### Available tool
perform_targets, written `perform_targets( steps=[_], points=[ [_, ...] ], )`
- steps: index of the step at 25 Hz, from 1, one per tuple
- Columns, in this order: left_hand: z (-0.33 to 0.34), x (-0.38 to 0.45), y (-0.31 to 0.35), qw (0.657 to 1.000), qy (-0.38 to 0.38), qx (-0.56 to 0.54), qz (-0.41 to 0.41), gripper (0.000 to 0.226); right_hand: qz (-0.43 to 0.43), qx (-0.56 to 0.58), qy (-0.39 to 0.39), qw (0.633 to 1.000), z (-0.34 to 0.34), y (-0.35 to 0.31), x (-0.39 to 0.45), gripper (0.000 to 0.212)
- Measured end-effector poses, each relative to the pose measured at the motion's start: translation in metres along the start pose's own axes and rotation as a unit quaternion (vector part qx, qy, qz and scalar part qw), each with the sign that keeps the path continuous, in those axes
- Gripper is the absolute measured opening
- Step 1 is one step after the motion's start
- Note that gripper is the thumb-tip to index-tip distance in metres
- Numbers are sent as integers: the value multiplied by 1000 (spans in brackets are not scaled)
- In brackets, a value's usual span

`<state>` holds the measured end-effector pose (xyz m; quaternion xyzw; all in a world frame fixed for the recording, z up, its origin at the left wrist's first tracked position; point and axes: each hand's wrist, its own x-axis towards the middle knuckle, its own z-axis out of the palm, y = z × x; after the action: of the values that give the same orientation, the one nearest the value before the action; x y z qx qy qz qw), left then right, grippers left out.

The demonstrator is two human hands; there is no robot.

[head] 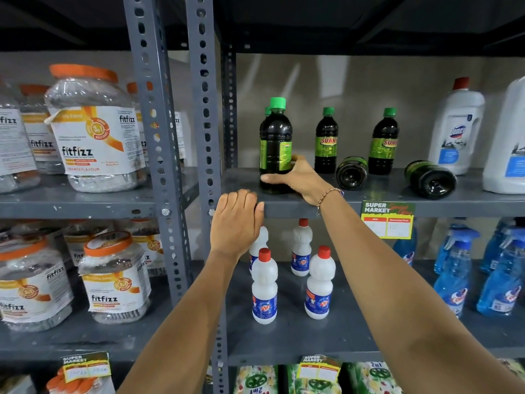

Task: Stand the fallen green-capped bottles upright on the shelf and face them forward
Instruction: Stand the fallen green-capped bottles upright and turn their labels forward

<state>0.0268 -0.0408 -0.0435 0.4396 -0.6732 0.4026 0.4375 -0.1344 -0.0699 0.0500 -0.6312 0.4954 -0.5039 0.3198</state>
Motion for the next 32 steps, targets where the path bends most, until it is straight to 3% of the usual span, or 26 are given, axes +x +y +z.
perform_targets(
  steps=[3,7,11,16,21,24,29,32],
  points=[
    [1,0,-1,1000,0,4,1,37,-9,-55,22,998,3,0,-1,106],
    [3,-1,-1,1000,6,5,-1,36,11,89,-9,996,-6,2,0,90],
    [5,0,-2,1000,10,11,6,35,-6,-17,27,999,1,1,-1,107],
    [2,0,-1,1000,7,8,4,35,29,100,-18,994,-10,3,6,87],
    [1,1,-2,1000,-6,-5,1,36,-12,-6,-13,1000,1,5,3,101],
    [-3,0,0,1000,-21,-16,3,36,1,76,-26,997,-5,2,2,105],
    [-24,21,13,989,-100,-63,-89,34,16,120,-25,992,-6,-1,-4,91],
    [-28,58,18,957,-182,-119,-195,31,16,159,-87,983,-17,-1,-6,71]
  ],
)
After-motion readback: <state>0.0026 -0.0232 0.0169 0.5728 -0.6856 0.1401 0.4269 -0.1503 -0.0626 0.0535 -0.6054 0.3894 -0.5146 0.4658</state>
